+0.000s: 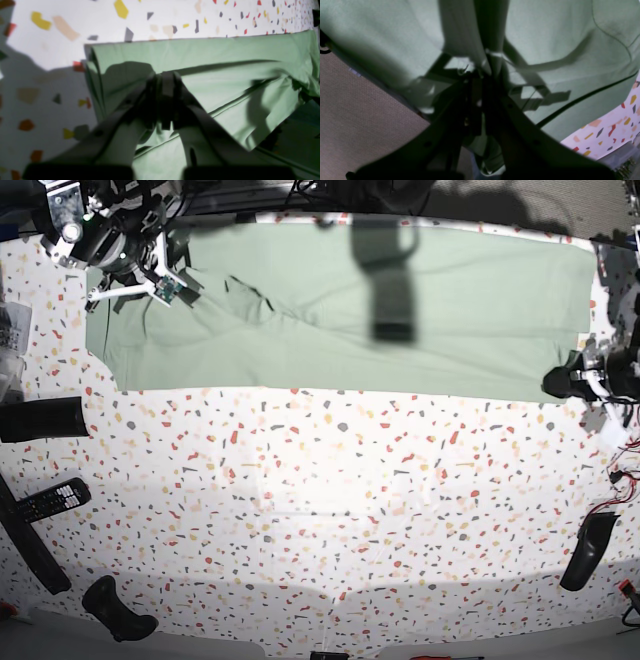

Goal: Fold the T-shirt properly
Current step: 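Grasp the folded corner with the right gripper and lift it, then grasp the opposite corner of the shirt with the left gripper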

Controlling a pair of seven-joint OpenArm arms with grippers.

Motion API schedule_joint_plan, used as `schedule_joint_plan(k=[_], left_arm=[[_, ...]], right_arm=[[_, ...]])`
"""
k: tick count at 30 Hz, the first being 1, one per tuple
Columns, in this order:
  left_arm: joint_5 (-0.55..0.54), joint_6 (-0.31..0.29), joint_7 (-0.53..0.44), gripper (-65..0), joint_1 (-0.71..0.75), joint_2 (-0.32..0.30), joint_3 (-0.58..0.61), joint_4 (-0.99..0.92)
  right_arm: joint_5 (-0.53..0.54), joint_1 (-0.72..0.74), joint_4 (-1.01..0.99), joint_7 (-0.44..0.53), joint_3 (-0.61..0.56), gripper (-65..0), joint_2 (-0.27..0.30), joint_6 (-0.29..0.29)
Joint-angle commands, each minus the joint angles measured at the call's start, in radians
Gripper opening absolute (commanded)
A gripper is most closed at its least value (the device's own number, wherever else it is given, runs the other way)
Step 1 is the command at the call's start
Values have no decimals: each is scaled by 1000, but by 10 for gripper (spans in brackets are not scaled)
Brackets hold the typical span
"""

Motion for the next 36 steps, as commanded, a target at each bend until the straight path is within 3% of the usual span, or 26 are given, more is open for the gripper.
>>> schedule_joint_plan(k=[1, 10, 18, 24, 27, 36], left_arm=[[-26, -9, 5, -650, -21, -28, -10, 26], [-264, -9, 191, -650, -16, -28, -10, 45], [-283, -9, 191, -650, 22, -31, -10, 63], [-314, -9, 171, -650, 163, -81, -10, 232], [-247, -9, 90, -650, 221, -114, -11, 355], [33, -9, -31, -650, 352, -117, -11, 559]], right_arm=[[3, -2, 18, 11, 5, -650, 14, 5], [3, -2, 18, 11, 5, -650, 14, 5], [3, -2, 18, 11, 5, -650, 14, 5], [3, -2, 18, 11, 5, -650, 13, 5], [3, -2, 18, 11, 5, -650, 13, -6], [3, -2, 18, 12, 5, -650, 13, -21]])
